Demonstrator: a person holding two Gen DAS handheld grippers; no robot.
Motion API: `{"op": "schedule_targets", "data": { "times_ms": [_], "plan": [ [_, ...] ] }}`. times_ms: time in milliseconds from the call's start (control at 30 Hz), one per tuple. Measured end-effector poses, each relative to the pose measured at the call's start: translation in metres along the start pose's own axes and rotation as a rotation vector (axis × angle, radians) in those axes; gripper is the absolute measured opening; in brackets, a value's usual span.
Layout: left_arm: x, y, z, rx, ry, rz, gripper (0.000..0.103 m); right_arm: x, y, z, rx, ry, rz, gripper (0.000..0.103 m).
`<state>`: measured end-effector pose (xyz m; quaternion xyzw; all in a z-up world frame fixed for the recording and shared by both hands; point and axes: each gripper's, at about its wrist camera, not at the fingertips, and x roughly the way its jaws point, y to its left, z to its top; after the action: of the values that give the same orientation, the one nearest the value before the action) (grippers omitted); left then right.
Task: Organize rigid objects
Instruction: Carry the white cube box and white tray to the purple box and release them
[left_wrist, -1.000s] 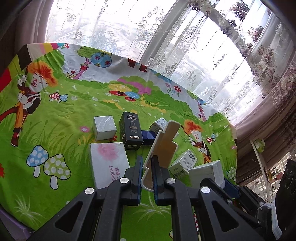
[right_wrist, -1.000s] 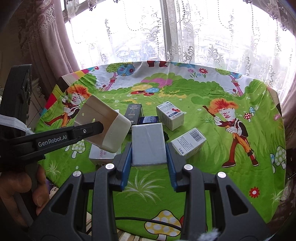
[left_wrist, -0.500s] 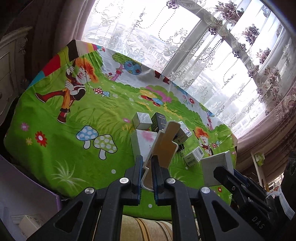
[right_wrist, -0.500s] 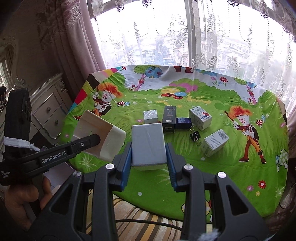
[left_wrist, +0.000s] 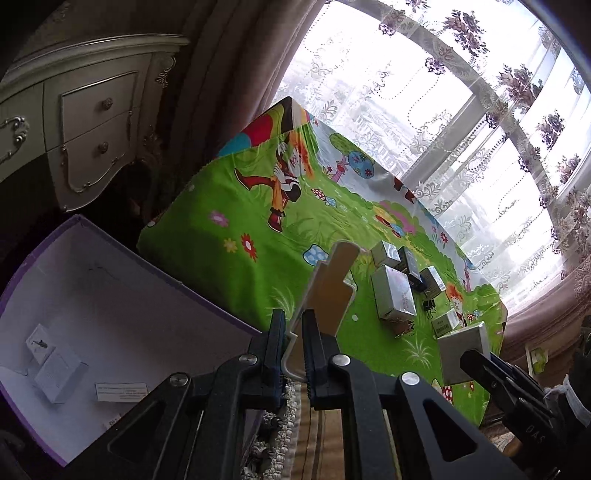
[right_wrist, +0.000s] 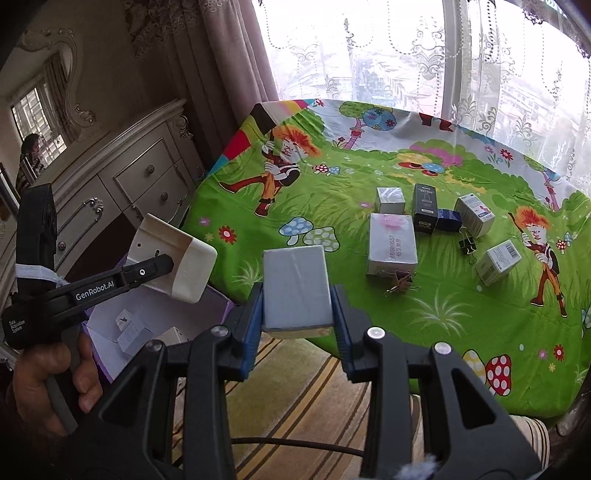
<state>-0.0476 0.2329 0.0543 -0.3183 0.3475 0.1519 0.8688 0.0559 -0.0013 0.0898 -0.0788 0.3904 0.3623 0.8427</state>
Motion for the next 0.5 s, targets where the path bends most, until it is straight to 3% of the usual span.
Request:
{"op": "schedule_targets", "data": {
  "times_ms": [200,500],
  "plan": [
    [-0.026,0.058,-0.008,-0.091,-0.029,0.067,0.01,0.011,0.053,-0.007,-0.09,0.056,0.084,0.039],
    [-0.043,0.108,-0.012,-0.188,-0.068,0.13,0.01,0.04,0.122,-0.017,-0.234,0.14,0.153,0.039]
  ]
}}
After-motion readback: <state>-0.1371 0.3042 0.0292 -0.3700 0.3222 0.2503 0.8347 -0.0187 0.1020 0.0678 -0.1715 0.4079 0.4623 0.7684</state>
